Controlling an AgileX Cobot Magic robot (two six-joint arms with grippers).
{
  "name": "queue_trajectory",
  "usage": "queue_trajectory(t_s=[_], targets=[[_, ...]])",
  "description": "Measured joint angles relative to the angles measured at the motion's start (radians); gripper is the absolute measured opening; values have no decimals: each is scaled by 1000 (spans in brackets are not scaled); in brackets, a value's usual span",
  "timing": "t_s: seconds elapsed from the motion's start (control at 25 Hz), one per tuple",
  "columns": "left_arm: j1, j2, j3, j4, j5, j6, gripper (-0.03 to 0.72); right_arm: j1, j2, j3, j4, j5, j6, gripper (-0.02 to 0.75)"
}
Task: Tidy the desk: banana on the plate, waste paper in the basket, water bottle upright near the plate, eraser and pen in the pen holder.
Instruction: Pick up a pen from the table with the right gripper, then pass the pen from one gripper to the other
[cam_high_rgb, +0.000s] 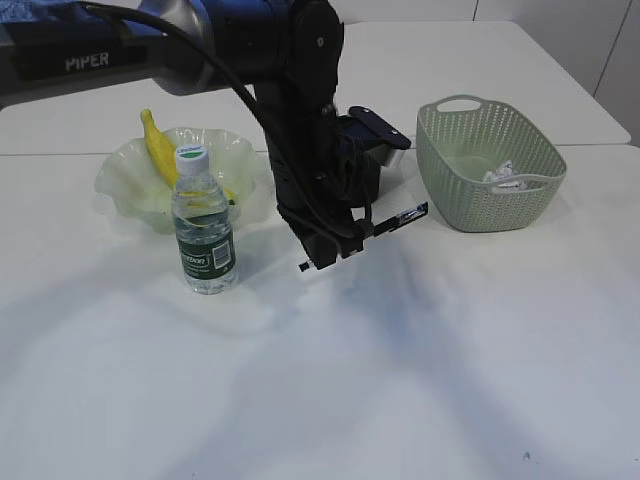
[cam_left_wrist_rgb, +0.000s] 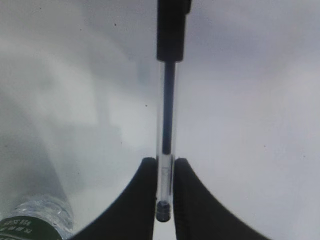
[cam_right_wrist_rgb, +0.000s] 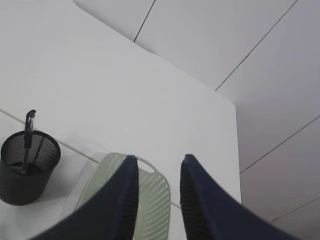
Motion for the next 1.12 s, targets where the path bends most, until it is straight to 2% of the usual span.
queue_trajectory(t_s=[0.28, 0.6, 0.84, 1.0, 1.12], targets=[[0, 0, 0, 6, 0, -8, 40, 0, -25, 77, -33, -72, 28, 218], [0, 0, 0, 35, 0, -14, 40, -65, -28, 135, -54, -147, 79, 218], [0, 0, 0, 41, 0, -18, 40, -68, -30, 185, -157, -187, 80, 218], [0, 0, 0, 44, 0, -18, 40, -68, -35, 235, -278, -227, 80, 218], [0, 0, -18, 44, 2, -18, 40, -68, -40, 256, -310, -236, 80, 218]])
